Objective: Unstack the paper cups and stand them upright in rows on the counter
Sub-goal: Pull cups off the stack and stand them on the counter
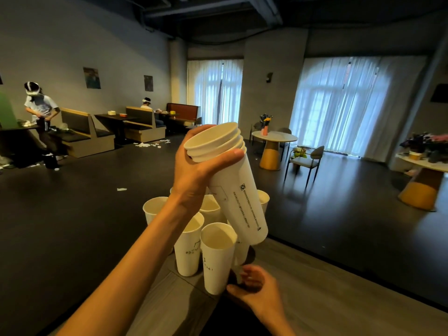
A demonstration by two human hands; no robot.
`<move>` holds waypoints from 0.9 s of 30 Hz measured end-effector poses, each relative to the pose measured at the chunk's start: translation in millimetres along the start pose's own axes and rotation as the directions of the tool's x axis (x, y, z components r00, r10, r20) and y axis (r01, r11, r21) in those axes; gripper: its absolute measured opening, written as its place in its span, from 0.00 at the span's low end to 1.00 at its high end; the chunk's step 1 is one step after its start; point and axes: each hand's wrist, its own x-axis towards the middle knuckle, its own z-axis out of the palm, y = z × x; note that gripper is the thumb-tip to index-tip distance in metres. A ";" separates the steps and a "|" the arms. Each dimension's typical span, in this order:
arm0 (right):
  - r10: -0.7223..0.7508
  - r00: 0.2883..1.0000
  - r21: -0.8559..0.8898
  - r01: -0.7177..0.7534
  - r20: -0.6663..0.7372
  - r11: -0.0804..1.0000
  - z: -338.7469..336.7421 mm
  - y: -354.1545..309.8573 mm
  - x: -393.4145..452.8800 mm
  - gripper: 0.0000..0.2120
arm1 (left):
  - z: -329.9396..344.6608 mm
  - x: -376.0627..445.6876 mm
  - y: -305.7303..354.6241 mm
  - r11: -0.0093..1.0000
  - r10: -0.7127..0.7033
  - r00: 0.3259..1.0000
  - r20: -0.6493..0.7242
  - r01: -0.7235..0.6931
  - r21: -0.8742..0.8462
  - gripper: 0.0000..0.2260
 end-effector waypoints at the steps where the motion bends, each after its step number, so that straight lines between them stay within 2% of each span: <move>1: -0.016 1.000 0.017 0.016 0.000 1.000 -13.8 -3.2 -5.0 0.32 | 7.8 -1.7 -5.0 0.999 -0.030 0.999 0.019 0.030 -0.009 0.38; 7: -0.117 0.993 0.055 0.118 -0.031 0.991 -87.3 -32.0 -38.3 0.39 | 70.5 -24.6 -45.0 0.988 -0.149 0.980 0.128 0.142 0.065 0.36; 14: -0.240 0.966 -0.040 0.237 -0.100 0.971 -128.9 -53.0 -51.0 0.30 | 113.2 -49.5 -68.8 0.975 -0.194 0.949 0.247 0.158 0.159 0.30; 17: -0.271 0.955 -0.106 0.259 -0.117 0.960 -136.0 -54.1 -42.6 0.27 | 122.5 -48.2 -76.7 0.975 -0.157 0.970 0.185 0.122 0.187 0.30; 21: -0.287 0.943 -0.175 0.257 -0.170 0.950 -135.5 -45.5 -17.8 0.34 | 127.0 -39.3 -79.6 0.983 -0.096 0.991 0.088 0.080 0.167 0.33; 27: -0.143 0.972 -0.214 0.102 -0.187 0.972 -134.4 -7.9 38.9 0.40 | 113.5 10.5 -56.7 1.000 -0.008 0.996 -0.083 0.007 -0.022 0.38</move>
